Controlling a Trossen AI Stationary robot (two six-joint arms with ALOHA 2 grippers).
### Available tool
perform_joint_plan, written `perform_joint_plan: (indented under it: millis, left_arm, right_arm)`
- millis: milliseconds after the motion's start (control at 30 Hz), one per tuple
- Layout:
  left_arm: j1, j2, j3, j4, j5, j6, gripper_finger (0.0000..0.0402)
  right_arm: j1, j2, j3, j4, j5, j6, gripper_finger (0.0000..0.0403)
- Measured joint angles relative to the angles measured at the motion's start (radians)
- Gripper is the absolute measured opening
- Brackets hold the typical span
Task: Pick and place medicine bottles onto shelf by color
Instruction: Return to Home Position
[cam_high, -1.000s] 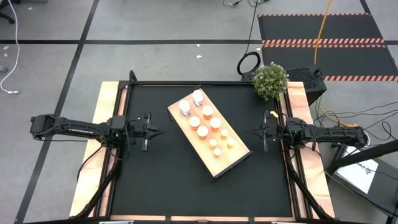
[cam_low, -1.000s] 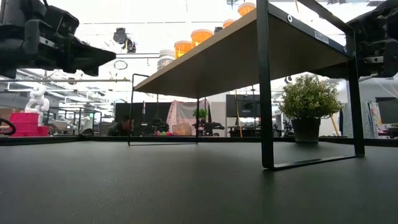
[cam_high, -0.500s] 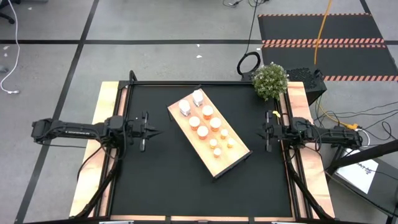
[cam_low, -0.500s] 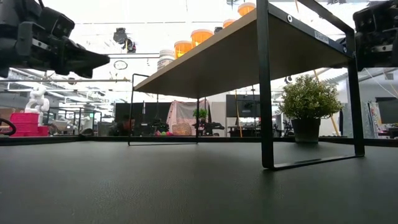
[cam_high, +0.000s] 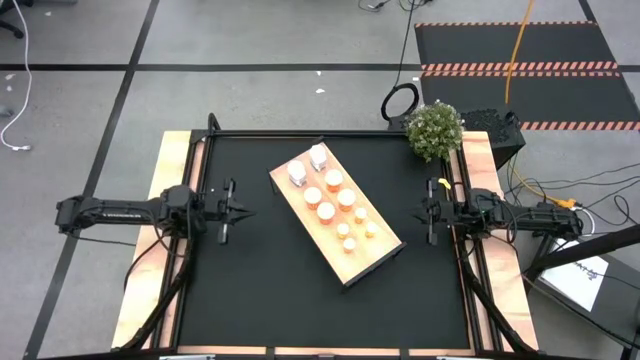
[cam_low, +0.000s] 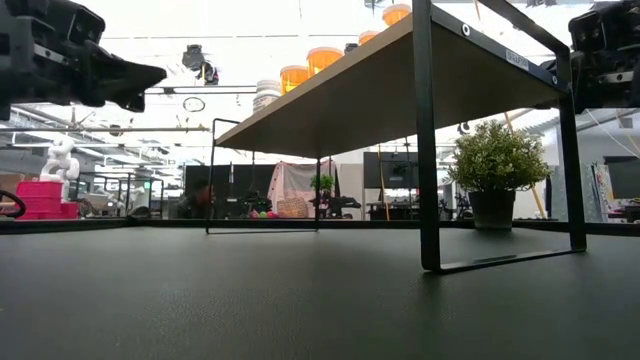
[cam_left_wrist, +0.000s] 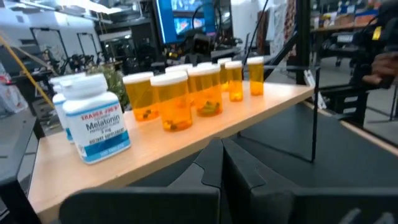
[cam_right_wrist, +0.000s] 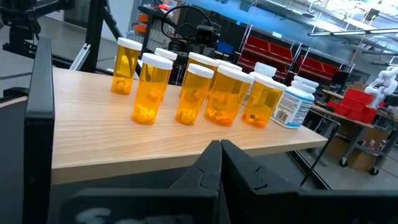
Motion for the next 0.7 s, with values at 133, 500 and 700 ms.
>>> perform_joint_plan:
  millis: [133,500,700]
  left_arm:
    - [0.000,-0.070,0.000,-0.045,0.035,-0.027,0.0004]
    - [0.000,-0.259,0.000,-0.267,0.020,-0.056,0.0002]
    - [0.000,-0.311,0.001,-0.332,0.017,-0.074,0.0001]
  right_arm:
    - [0.000,0.000,0.000,0.000,0.000,0.001,0.0000]
    - [0.000,0.000,0.000,0.000,0.000,0.003,0.0000]
    - [0.000,0.000,0.000,0.000,0.000,0.003,0.0000]
